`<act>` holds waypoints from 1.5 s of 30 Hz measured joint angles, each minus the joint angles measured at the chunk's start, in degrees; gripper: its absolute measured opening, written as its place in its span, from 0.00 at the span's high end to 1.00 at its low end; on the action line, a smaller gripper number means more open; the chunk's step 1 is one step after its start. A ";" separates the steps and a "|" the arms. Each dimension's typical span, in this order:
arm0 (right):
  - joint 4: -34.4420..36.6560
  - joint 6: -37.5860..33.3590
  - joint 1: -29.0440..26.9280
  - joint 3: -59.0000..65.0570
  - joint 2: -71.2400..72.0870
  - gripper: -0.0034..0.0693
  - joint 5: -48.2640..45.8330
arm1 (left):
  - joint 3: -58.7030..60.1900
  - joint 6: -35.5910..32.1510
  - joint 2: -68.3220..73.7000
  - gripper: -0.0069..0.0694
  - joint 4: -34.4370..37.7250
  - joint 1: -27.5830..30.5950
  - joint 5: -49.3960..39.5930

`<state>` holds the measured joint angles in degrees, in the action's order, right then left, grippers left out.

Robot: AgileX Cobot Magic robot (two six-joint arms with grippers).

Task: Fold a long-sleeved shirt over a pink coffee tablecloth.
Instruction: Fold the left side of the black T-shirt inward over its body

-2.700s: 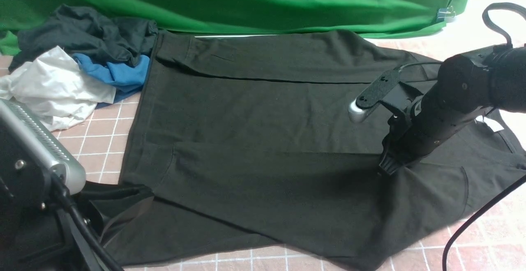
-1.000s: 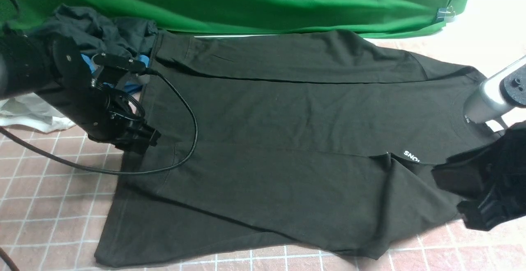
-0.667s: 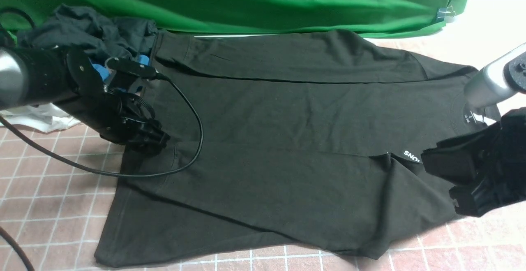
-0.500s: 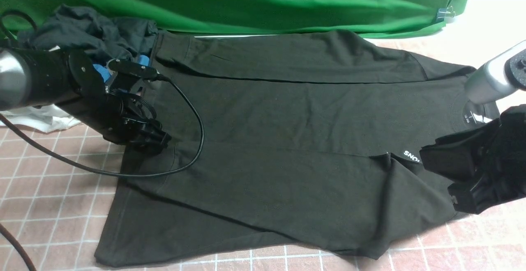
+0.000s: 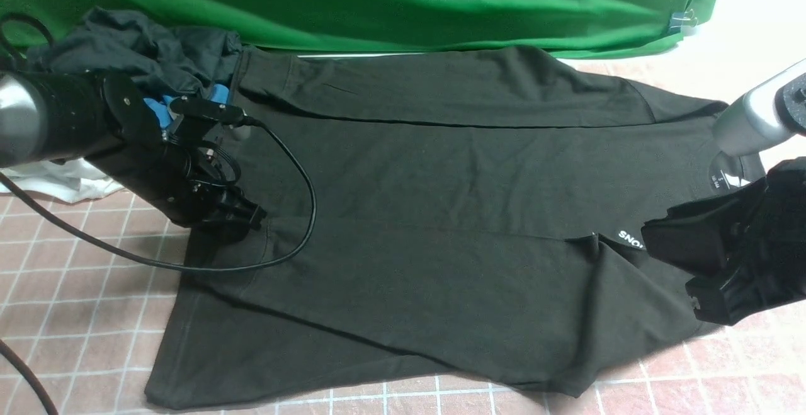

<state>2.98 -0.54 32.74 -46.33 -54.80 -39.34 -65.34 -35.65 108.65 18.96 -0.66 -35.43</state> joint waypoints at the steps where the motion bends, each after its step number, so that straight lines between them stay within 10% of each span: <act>1: 0.00 0.00 0.00 0.00 0.00 0.67 0.00 | -0.12 0.00 0.00 0.83 0.00 0.00 -0.46; 27: 0.00 0.00 0.00 0.00 0.00 0.65 2.77 | -9.82 4.20 -3.76 0.86 -5.91 0.00 1.24; 39: -1.52 0.00 0.00 -3.62 0.82 0.54 -4.02 | -11.60 7.19 -0.55 0.28 -6.60 0.00 0.81; 45: -1.63 -0.06 0.00 -7.32 2.05 0.54 -9.32 | -13.98 -0.04 -3.42 0.35 -6.28 -1.38 2.78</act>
<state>1.35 -0.60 32.74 -53.65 -52.75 -48.66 -79.32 -35.69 105.23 12.68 -2.03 -32.65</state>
